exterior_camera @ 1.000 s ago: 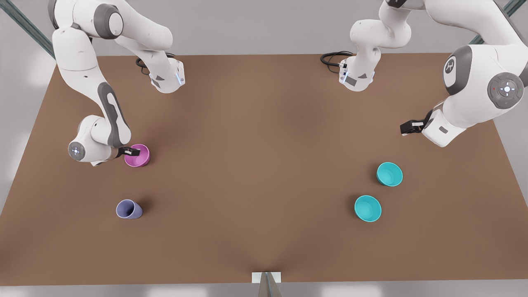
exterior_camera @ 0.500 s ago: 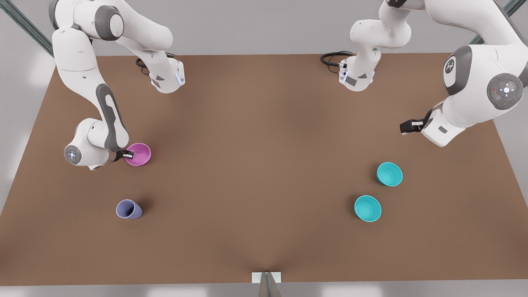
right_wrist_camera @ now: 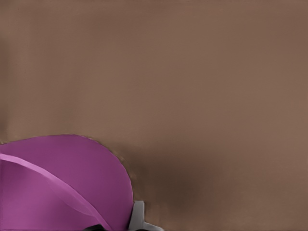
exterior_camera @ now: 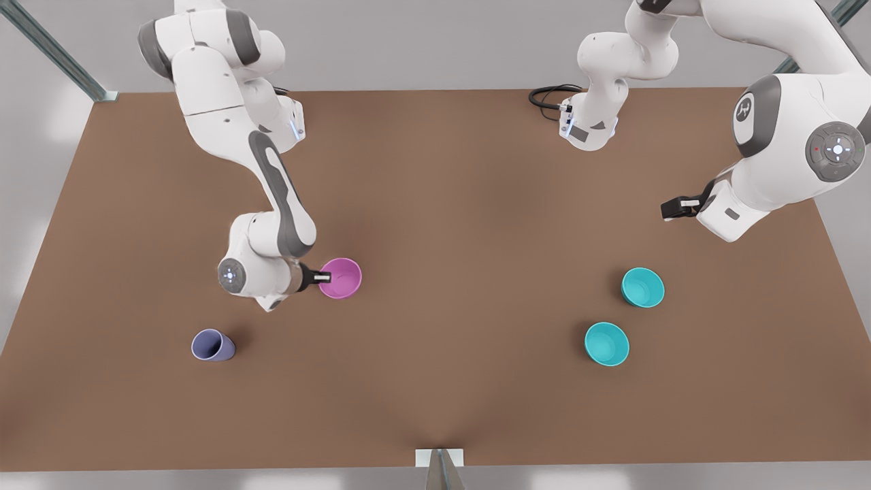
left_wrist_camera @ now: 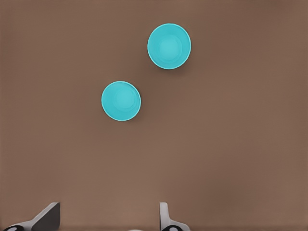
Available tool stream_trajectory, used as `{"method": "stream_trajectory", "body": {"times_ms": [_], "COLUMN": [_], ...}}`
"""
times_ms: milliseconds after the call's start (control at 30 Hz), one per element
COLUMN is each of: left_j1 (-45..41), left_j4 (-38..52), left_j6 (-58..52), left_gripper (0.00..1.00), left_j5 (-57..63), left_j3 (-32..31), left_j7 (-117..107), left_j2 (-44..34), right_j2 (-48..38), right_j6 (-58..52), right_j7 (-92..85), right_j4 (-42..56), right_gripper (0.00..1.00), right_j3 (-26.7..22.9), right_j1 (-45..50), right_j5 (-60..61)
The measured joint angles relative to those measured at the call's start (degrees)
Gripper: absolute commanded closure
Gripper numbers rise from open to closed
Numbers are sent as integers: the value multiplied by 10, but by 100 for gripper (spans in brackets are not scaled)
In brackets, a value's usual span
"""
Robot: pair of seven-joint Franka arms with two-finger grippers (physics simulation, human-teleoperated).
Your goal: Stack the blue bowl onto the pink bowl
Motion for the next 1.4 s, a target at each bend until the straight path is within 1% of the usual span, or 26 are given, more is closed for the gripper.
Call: {"method": "stream_trajectory", "body": {"times_ms": [100, 233, 333, 467, 500, 533, 567, 700, 767, 867, 933, 967, 1000, 1067, 1133, 1200, 1300, 1333, 1400], "left_j1": [0, 0, 0, -1, 0, 0, 0, 0, -4, -6, -17, -9, 6, 29, 43, 47, 47, 47, 46], "left_j4": [0, 0, -6, -8, -8, -8, -8, -8, -8, -8, -50, -80, -106, -143, -174, -209, -231, -234, -252], "left_j6": [0, -1, -1, -1, -1, -1, -1, 0, 0, 1, 15, 33, 56, 114, 180, 247, 318, 336, 371], "left_gripper": [0, 0, 0, 0, 0, 0, 0, 0, 0, 0, 0, 0, 0, 0, 0, 0, 0, 0, 0], "left_j5": [0, 0, 0, 0, 0, 0, 0, 0, 0, -2, -16, -23, -29, -44, -64, -82, -120, -140, -170], "left_j3": [0, 0, 1, 3, 4, 4, 4, 4, 10, 34, 90, 116, 131, 143, 146, 147, 147, 147, 146], "left_j7": [0, 1, 1, 1, 1, 1, 1, 1, 1, 5, 21, 33, 44, 68, 97, 129, 178, 192, 219], "left_j2": [0, 0, 0, 0, 0, 0, 0, 0, -1, 0, 0, 3, 8, 34, 59, 77, 112, 124, 149], "right_j2": [79, 145, 182, 203, 207, 210, 212, 211, 189, 130, 54, 15, -7, -32, -88, -165, -270, -289, -302], "right_j6": [14, 41, 63, 85, 88, 91, 94, 107, 110, 113, 108, 85, 50, -41, -135, -217, -317, -343, -382], "right_j7": [30, 75, 104, 136, 144, 151, 159, 192, 206, 221, 226, 227, 227, 217, 195, 173, 144, 136, 119], "right_j4": [109, 191, 219, 228, 229, 231, 233, 233, 232, 196, 120, 94, 92, 117, 142, 149, 149, 148, 147], "right_gripper": [79, 79, 79, 79, 59, 32, 0, 0, 0, 0, 0, 0, 0, 0, 0, 0, 0, 0, 0], "right_j3": [0, 0, 1, 2, 2, 2, 2, 9, 10, 11, 11, 11, 11, 11, 12, 11, 10, 10, 9], "right_j1": [60, 108, 125, 132, 132, 132, 132, 133, 132, 115, 60, 9, -44, -147, -228, -271, -292, -296, -305], "right_j5": [71, 130, 154, 167, 167, 167, 166, 158, 159, 163, 148, 114, 68, -32, -133, -212, -289, -304, -324]}}
